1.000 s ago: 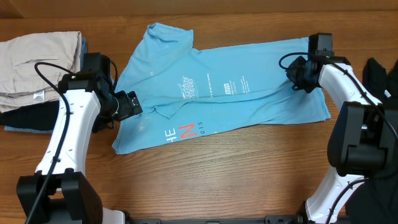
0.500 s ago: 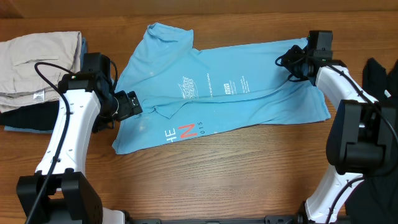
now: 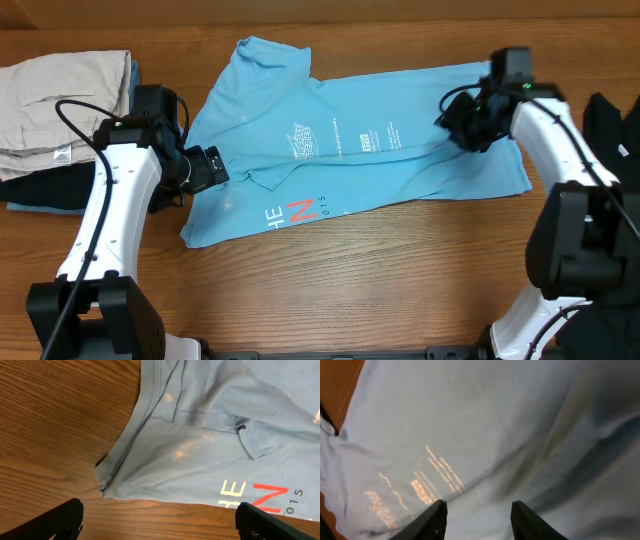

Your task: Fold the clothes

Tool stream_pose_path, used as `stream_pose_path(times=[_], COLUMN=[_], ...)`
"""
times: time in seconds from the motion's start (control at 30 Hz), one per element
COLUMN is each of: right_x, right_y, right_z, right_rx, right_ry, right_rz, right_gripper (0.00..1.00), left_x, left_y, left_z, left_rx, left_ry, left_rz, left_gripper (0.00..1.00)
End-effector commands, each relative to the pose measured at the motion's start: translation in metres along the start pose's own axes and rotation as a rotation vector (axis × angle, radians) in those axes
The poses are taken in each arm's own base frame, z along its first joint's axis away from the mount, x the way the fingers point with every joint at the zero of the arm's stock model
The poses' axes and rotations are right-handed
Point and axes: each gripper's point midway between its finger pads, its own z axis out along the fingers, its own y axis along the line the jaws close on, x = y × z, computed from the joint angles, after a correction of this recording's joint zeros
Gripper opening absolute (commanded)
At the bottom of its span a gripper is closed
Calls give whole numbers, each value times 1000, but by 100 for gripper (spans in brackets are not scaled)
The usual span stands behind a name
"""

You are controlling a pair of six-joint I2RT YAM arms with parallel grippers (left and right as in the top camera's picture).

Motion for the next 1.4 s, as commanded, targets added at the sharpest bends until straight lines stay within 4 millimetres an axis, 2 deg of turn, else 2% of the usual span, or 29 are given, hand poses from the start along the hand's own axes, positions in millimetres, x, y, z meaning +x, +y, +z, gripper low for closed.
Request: stream_pose_path(times=[0.0, 0.07, 0.2, 0.43, 0.6, 0.87, 0.97, 1.07, 1.1, 1.13, 1.17, 1.23, 1.27, 1.37], right_x=[22, 29, 29, 27, 20, 3, -4, -1, -2, -14, -26, -40, -44, -44], right_y=[0, -9, -15, -17, 11, 31, 58, 96, 103, 100, 88, 57, 38, 13], right_z=[24, 32, 36, 50, 50, 47, 43, 27, 14, -1, -13, -24, -26, -21], right_rx=[21, 85, 130, 84, -51, -128, -226, -356, -355, -273, -156, 54, 161, 255], right_ry=[17, -9, -42, -77, -79, -149, -188, -202, -204, -240, -286, -333, -344, -310], right_rz=[90, 132, 157, 170, 141, 105, -27, -389, -465, -465, -435, -396, -407, -422], right_gripper=[46, 46, 46, 42, 38, 41, 47, 48, 48, 47, 47, 37, 34, 29], left_x=[3, 3, 3, 3, 3, 3, 3, 3, 3, 3, 3, 3, 3, 3], left_y=[-4, -4, -4, -4, -4, -4, -4, -4, -4, -4, -4, -4, -4, -4], left_z=[3, 3, 3, 3, 3, 3, 3, 3, 3, 3, 3, 3, 3, 3], left_rx=[4, 4, 4, 4, 4, 4, 4, 4, 5, 4, 4, 4, 4, 4], left_ry=[10, 11, 10, 10, 10, 11, 11, 10, 11, 10, 11, 11, 10, 11], left_rz=[12, 12, 12, 12, 12, 13, 12, 12, 13, 12, 12, 12, 12, 12], left_gripper=[100, 100, 100, 100, 100, 100, 100, 100, 100, 100, 100, 100, 100, 100])
